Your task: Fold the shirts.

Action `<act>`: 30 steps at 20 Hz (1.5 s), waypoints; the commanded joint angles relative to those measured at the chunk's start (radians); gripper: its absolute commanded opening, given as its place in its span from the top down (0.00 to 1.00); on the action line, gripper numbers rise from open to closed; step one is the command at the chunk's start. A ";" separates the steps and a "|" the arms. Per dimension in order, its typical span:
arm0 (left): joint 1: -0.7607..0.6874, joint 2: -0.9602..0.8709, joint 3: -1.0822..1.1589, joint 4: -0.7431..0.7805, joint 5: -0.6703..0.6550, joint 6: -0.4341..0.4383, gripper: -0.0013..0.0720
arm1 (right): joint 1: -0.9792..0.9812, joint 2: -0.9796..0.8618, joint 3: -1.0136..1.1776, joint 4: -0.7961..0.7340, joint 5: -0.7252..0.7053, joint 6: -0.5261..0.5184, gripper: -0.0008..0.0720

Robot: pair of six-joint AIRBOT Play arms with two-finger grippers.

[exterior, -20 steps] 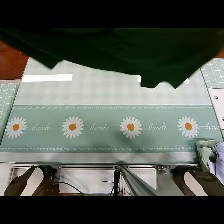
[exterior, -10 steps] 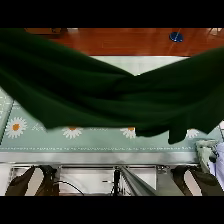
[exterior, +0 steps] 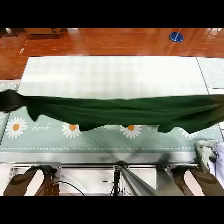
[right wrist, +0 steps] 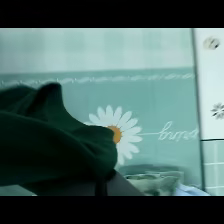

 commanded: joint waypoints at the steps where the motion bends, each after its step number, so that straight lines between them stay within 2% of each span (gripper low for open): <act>1: -0.084 -0.079 -0.232 -0.093 0.327 0.000 0.95 | 0.001 -0.116 -0.193 0.131 -0.216 -0.005 0.96; 6: -0.227 -0.389 -0.232 -0.115 0.679 0.058 0.95 | 0.001 -0.419 -0.221 0.367 -0.584 -0.087 0.96; 9: -0.224 -0.541 -0.142 -0.134 0.728 0.061 0.95 | 0.001 -0.517 -0.220 0.423 -0.726 -0.087 0.96; 14: -0.225 -0.695 0.055 -0.134 0.798 0.060 0.95 | 0.001 -0.551 -0.221 0.454 -0.974 -0.061 0.96; 17: -0.232 -0.774 0.084 -0.146 0.789 0.060 0.95 | 0.001 -0.568 -0.221 0.446 -1.013 -0.052 0.96; 22: -0.245 -0.871 0.084 -0.190 0.678 0.060 0.94 | 0.001 -0.596 -0.221 0.447 -0.927 -0.053 0.96; 23: -0.240 -0.867 0.089 -0.194 0.668 0.060 0.80 | 0.001 -0.595 -0.221 0.449 -0.920 -0.053 0.96; 24: -0.230 -0.861 0.104 -0.196 0.648 0.060 0.59 | 0.001 -0.595 -0.221 0.453 -0.908 -0.053 0.96; 25: -0.209 -0.850 0.133 -0.196 0.606 0.060 0.44 | 0.001 -0.595 -0.221 0.455 -0.895 -0.053 0.96; 29: -0.077 -0.779 0.241 -0.193 0.319 0.100 0.42 | 0.001 -0.595 -0.221 0.461 -0.814 -0.059 0.96; 30: -0.048 -0.753 0.236 -0.188 0.262 0.111 0.36 | 0.001 -0.595 -0.221 0.461 -0.796 -0.066 0.96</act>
